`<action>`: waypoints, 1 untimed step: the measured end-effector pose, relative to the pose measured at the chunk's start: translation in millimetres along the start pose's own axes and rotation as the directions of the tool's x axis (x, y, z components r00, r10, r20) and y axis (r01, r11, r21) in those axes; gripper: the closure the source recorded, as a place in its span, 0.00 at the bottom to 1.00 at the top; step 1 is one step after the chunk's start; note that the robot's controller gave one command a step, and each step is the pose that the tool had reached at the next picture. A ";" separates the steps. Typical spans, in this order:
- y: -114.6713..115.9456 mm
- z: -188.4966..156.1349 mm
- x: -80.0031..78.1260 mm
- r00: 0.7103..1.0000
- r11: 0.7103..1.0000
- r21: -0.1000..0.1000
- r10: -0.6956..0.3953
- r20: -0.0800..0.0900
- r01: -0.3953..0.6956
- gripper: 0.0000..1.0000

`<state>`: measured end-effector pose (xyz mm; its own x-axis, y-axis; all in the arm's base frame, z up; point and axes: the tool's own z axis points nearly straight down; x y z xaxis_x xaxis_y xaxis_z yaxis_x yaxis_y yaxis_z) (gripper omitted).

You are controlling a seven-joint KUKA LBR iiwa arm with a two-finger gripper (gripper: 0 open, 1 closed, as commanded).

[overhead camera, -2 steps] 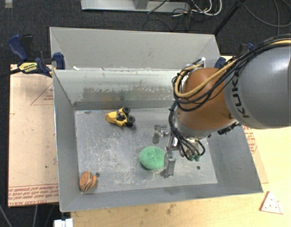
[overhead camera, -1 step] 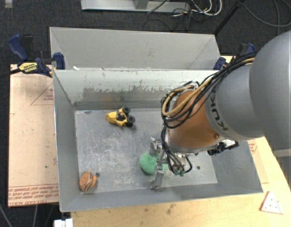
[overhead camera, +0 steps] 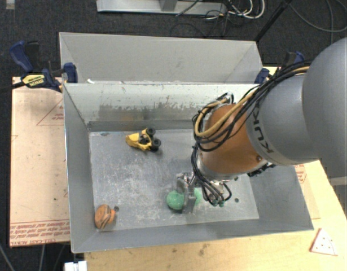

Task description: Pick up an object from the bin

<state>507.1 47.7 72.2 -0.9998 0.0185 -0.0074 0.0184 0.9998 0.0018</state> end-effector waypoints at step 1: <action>-0.1 0.0 0.0 1.000 1.000 0.000 0.001 0.000 -0.001 1.00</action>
Offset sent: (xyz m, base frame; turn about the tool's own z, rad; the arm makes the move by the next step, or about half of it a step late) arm 0.0000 -0.0002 0.0271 0.0000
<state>507.1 47.7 72.2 -0.9998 0.0194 -0.0074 0.0194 0.9998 0.0020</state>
